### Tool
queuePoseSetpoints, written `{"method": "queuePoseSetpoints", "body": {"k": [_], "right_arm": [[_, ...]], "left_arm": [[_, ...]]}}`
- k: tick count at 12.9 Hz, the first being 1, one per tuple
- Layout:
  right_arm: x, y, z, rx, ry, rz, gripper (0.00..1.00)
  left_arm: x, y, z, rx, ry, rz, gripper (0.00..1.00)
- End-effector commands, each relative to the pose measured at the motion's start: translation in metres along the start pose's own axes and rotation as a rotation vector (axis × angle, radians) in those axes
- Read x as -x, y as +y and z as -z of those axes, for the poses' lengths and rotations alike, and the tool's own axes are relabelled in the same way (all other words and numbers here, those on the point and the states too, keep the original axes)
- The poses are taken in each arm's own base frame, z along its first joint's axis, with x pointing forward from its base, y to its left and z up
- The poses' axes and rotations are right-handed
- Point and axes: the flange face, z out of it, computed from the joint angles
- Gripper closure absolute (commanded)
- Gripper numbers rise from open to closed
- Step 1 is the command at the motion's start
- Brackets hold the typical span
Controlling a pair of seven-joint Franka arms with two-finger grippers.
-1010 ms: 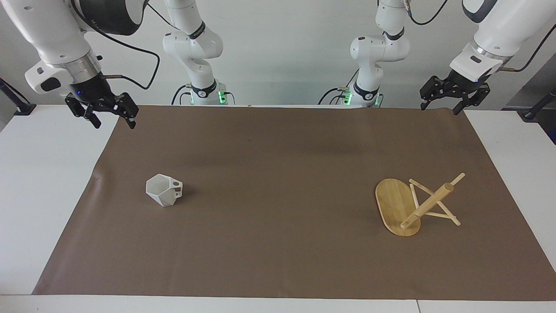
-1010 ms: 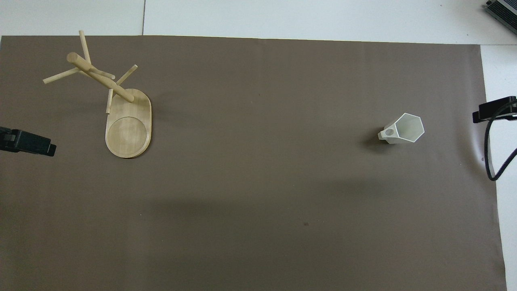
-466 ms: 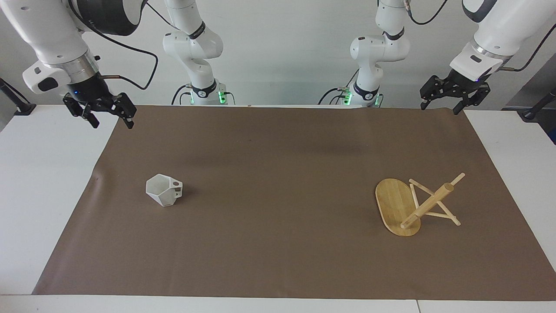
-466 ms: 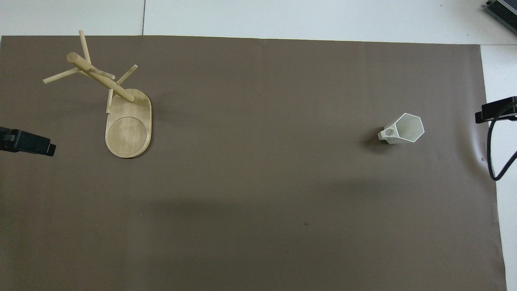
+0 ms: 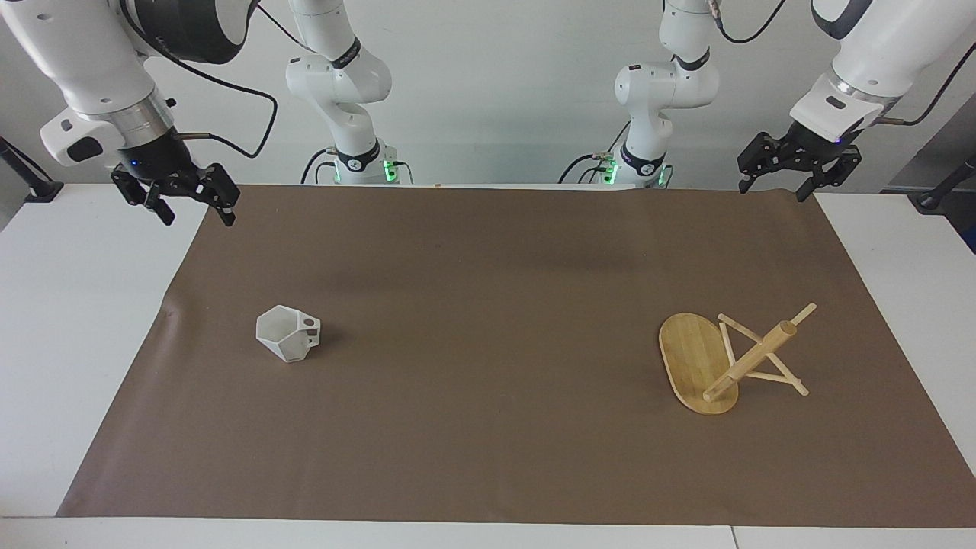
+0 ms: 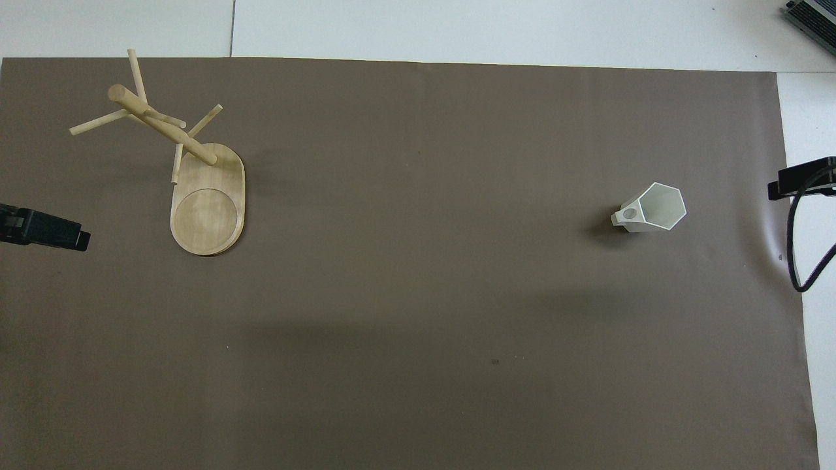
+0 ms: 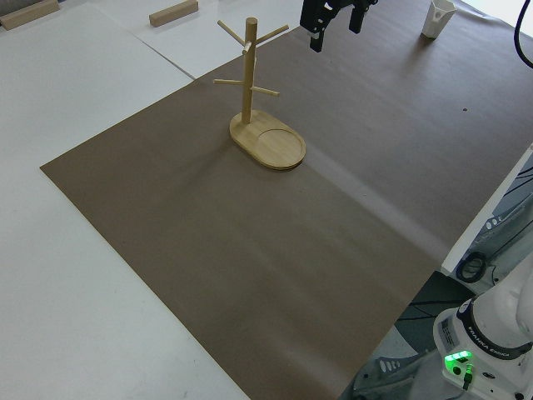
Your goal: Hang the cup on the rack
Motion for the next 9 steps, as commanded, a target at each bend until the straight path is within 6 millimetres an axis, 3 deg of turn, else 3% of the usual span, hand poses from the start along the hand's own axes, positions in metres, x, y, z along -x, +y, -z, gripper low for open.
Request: {"method": "queuePoseSetpoints", "body": {"k": [1, 9], "right_arm": [[0.0031, 0.0105, -0.0045, 0.014, -0.011, 0.008, 0.00], [0.0042, 0.0059, -0.0042, 0.010, -0.012, 0.008, 0.00]], "left_arm": [[0.0016, -0.0021, -0.0012, -0.027, 0.027, -0.034, 0.00], [0.0013, -0.0022, -0.0004, -0.028, 0.035, -0.032, 0.00]]}}
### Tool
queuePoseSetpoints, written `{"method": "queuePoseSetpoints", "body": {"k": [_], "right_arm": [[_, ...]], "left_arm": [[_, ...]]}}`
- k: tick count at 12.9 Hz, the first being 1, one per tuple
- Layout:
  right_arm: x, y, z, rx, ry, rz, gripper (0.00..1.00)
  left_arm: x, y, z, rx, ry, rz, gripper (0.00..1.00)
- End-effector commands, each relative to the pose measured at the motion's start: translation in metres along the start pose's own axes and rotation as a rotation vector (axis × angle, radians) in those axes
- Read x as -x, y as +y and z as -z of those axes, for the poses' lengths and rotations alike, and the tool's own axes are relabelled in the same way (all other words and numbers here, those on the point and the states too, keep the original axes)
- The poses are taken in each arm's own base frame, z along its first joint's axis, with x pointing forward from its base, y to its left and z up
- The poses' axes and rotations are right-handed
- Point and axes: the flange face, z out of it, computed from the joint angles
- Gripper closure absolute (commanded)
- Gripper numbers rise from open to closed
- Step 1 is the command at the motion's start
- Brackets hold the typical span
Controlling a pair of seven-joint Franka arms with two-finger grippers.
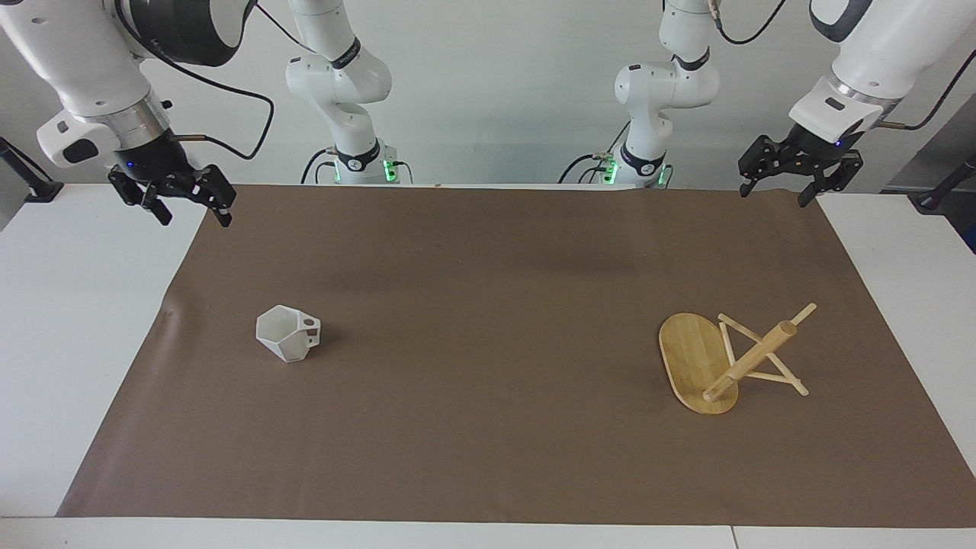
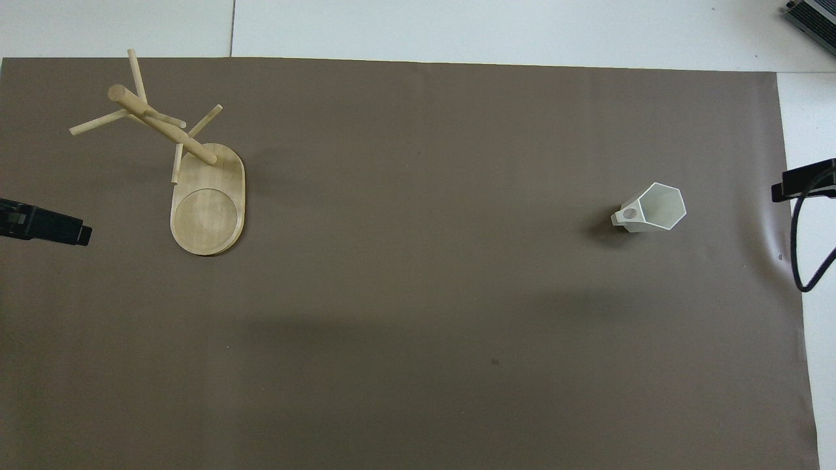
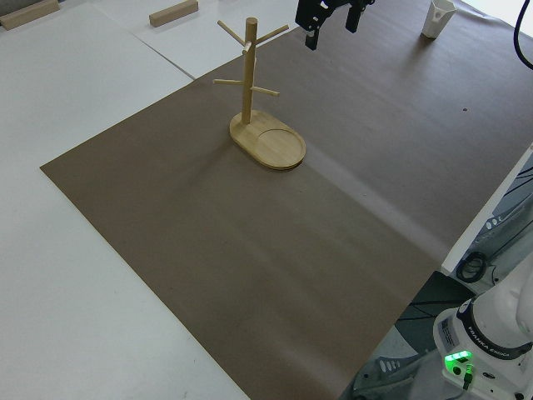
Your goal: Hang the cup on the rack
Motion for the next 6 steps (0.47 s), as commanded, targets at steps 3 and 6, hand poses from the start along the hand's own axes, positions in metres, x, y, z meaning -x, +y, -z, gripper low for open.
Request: {"method": "queuePoseSetpoints", "body": {"k": [3, 6], "right_arm": [[0.0033, 0.0002, -0.0011, 0.007, -0.005, 0.017, 0.00], [0.0031, -0.0009, -0.0004, 0.004, -0.003, 0.019, 0.00]], "left_arm": [[0.0047, -0.0013, 0.0010, -0.024, 0.012, -0.014, 0.00], [0.0049, -0.0021, -0.0004, -0.023, 0.009, -0.014, 0.00]]}}
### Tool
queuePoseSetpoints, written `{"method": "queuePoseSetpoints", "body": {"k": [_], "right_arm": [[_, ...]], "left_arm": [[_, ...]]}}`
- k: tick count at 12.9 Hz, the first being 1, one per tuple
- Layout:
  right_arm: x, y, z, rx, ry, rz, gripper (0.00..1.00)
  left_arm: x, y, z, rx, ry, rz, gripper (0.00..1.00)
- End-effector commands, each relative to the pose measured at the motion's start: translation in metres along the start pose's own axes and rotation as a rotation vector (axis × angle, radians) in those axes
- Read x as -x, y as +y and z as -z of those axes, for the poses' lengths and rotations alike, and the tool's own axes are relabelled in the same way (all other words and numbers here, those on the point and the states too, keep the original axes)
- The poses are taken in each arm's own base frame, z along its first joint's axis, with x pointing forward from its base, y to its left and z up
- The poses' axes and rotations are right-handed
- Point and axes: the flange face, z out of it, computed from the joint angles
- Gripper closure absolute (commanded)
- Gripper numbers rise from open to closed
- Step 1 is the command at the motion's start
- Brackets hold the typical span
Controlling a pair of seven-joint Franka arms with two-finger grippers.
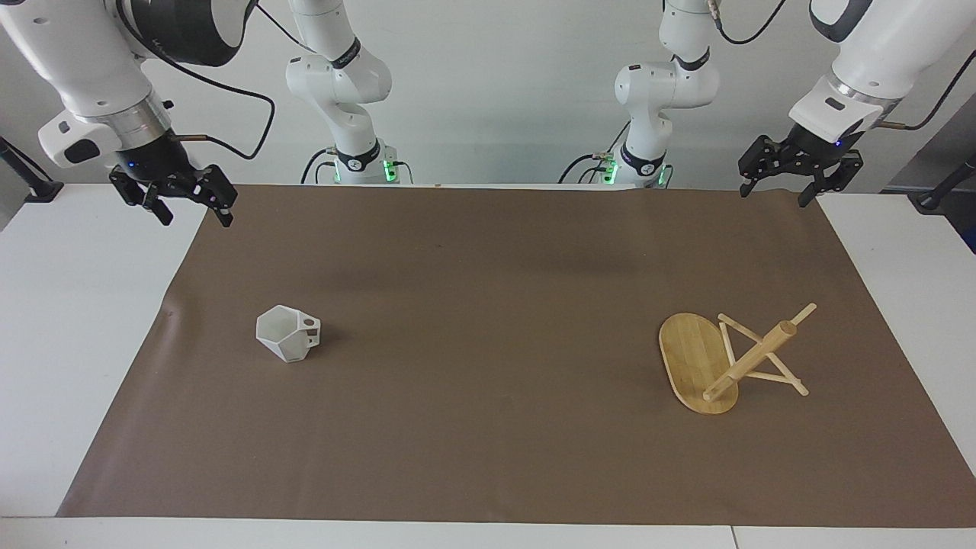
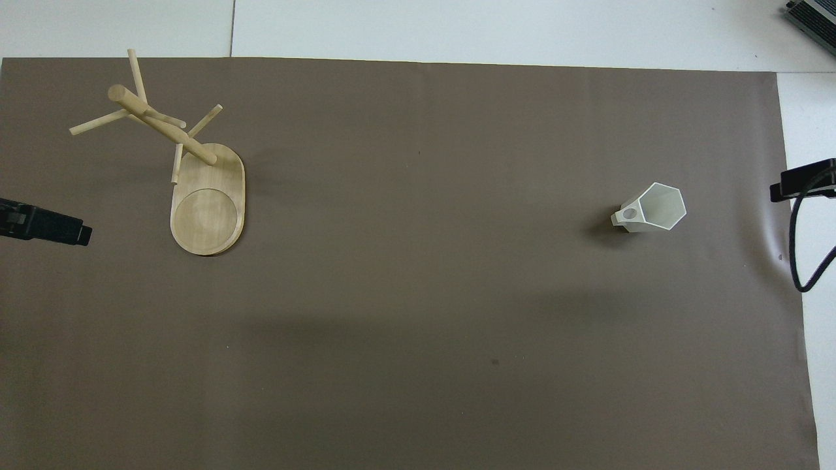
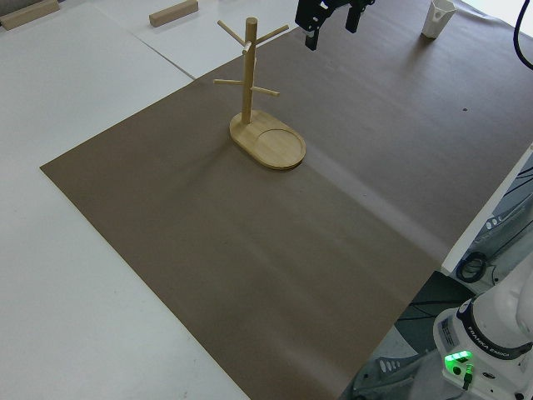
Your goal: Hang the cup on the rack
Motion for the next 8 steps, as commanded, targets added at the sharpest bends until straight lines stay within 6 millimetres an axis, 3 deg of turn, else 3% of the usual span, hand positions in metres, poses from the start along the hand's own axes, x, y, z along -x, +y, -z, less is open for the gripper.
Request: {"method": "queuePoseSetpoints", "body": {"k": [1, 8], "right_arm": [[0.0031, 0.0003, -0.0002, 0.003, -0.001, 0.018, 0.00], [0.0030, 0.0000, -0.0002, 0.000, -0.001, 0.018, 0.00]], "left_arm": [[0.0050, -0.0013, -0.0002, -0.023, 0.007, -0.014, 0.00], [0.0069, -0.0008, 0.0001, -0.023, 0.007, -0.013, 0.00]]}}
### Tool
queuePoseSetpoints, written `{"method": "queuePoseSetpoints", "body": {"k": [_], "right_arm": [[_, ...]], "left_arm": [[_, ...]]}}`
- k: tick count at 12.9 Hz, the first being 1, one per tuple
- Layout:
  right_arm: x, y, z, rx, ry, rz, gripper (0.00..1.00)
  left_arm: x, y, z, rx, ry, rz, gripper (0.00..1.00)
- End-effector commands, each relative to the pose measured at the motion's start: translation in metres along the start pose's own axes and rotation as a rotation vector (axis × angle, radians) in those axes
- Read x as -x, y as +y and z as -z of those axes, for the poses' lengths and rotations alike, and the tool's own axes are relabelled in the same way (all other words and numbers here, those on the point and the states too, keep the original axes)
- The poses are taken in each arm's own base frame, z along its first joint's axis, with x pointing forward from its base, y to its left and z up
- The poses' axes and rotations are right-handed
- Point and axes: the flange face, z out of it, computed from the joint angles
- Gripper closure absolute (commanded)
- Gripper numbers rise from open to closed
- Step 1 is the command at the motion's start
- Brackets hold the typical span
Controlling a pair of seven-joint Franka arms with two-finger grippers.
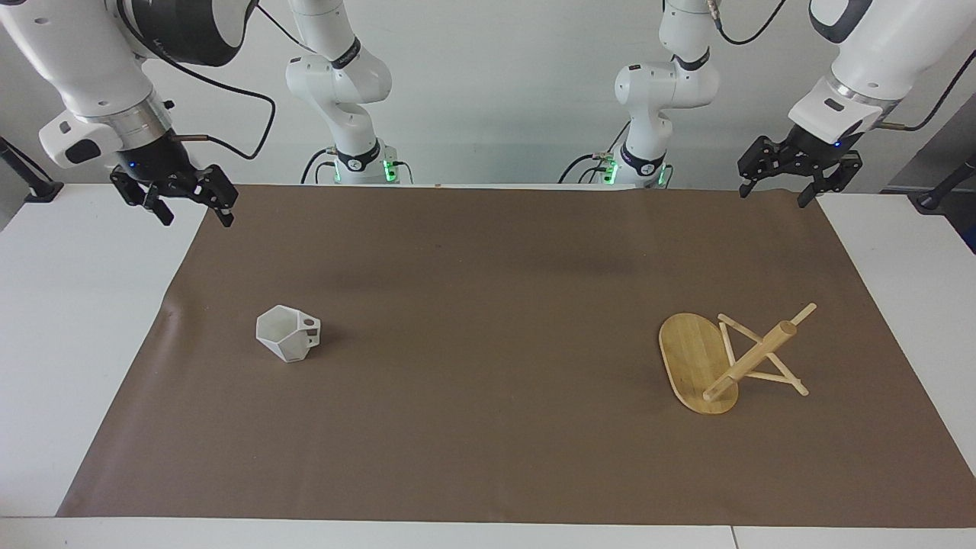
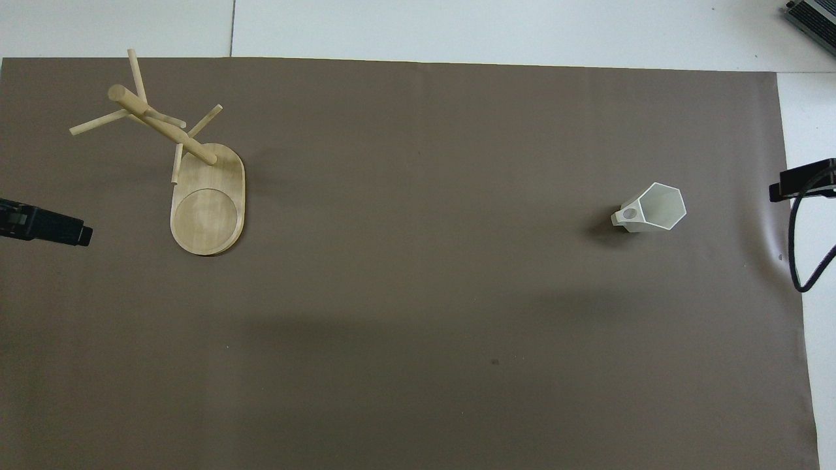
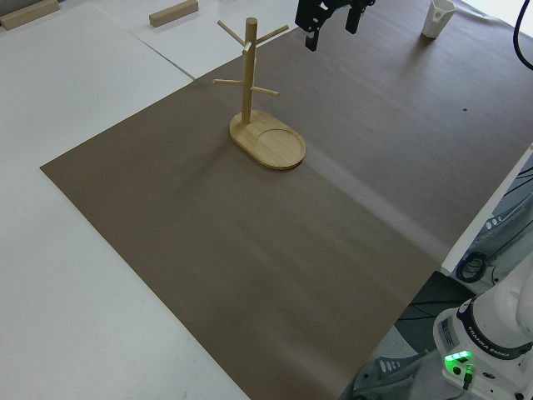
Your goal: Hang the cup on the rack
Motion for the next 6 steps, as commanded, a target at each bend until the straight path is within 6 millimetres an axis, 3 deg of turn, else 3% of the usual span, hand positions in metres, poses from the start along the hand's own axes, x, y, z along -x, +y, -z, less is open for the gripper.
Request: {"method": "queuePoseSetpoints", "body": {"k": [1, 4, 6], "right_arm": [[0.003, 0.001, -0.001, 0.000, -0.001, 0.019, 0.00], [0.003, 0.001, -0.005, -0.002, 0.004, 0.024, 0.00], [0.004, 0.002, -0.018, -0.002, 0.021, 0.026, 0.00]], "left_arm": [[0.007, -0.001, 0.001, -0.024, 0.009, -0.012, 0.00], [0.007, -0.001, 0.001, -0.024, 0.009, -0.012, 0.00], [0.007, -0.001, 0.001, -0.024, 0.009, -0.012, 0.00]]}}
